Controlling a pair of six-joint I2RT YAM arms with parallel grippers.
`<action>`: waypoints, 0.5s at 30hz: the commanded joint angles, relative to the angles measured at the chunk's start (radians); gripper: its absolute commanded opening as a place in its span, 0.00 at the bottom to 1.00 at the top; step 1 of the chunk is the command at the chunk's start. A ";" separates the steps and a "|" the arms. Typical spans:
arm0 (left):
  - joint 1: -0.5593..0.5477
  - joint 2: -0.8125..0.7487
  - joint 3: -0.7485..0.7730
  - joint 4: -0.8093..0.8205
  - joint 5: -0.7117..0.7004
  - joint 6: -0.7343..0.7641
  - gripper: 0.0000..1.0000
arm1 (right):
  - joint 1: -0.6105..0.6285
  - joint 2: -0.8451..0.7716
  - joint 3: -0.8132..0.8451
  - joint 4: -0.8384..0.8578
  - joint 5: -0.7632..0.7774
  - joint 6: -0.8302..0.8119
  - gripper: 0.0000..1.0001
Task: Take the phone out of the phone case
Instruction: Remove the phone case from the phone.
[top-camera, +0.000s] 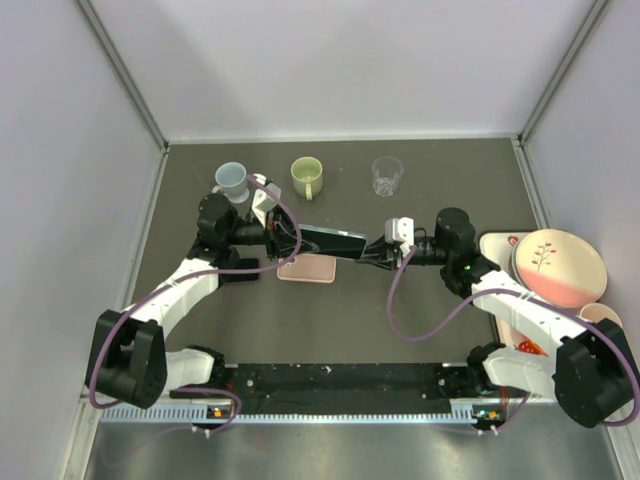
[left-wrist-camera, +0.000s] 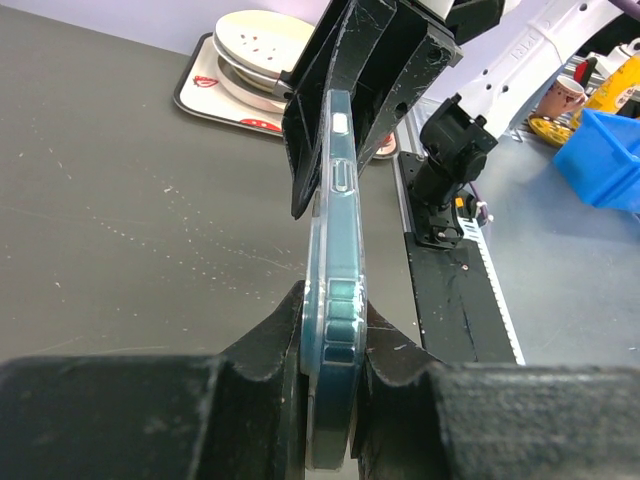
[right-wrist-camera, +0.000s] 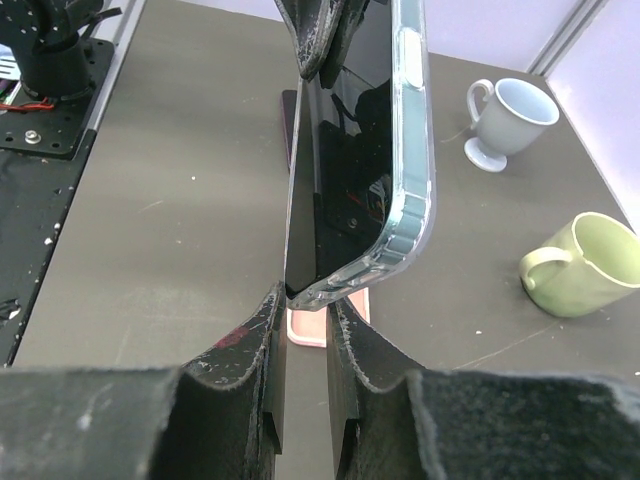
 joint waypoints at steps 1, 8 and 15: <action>-0.017 0.001 0.033 0.050 0.019 -0.061 0.00 | 0.006 -0.027 0.001 0.061 0.031 -0.080 0.10; -0.018 0.008 0.038 0.047 0.021 -0.069 0.00 | 0.007 -0.027 -0.005 0.046 0.050 -0.131 0.16; -0.020 0.024 0.042 0.050 0.021 -0.084 0.00 | 0.011 -0.030 -0.011 0.029 0.061 -0.177 0.15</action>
